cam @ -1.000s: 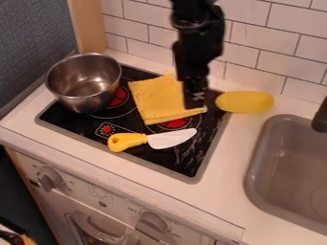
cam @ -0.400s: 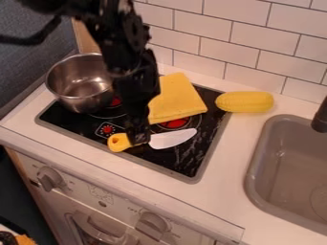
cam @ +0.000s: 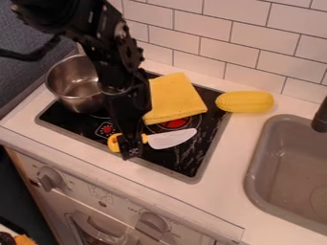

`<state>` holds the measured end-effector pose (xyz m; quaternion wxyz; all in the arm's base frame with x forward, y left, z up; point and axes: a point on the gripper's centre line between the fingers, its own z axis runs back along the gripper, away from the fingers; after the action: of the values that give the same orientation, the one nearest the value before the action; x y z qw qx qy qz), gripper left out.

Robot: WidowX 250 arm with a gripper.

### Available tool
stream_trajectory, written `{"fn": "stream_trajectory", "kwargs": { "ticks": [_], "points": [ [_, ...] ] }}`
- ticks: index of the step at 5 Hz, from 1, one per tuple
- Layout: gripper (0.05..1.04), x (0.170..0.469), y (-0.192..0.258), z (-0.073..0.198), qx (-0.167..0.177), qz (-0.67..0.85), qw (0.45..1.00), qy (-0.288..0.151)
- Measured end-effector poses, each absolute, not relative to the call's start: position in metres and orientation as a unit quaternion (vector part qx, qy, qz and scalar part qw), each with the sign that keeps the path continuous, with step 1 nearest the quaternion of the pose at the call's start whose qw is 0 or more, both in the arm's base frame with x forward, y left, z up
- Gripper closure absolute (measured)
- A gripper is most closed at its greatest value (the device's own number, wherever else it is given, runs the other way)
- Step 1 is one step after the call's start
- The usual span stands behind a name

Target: Moved the yellow knife between the burner and the sink

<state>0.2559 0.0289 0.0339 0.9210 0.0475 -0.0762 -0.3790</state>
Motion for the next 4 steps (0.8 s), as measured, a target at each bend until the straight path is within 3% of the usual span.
{"fn": "stream_trajectory", "kwargs": {
  "ticks": [2, 3, 4],
  "points": [
    [0.081, 0.258, 0.034, 0.009, 0.025, -0.350, 0.934, -0.070],
    [0.137, 0.266, 0.039, 0.007, 0.025, -0.346, 0.936, -0.067],
    [0.406, 0.269, 0.041, 0.007, 0.029, -0.343, 0.936, -0.071]
  ]
}}
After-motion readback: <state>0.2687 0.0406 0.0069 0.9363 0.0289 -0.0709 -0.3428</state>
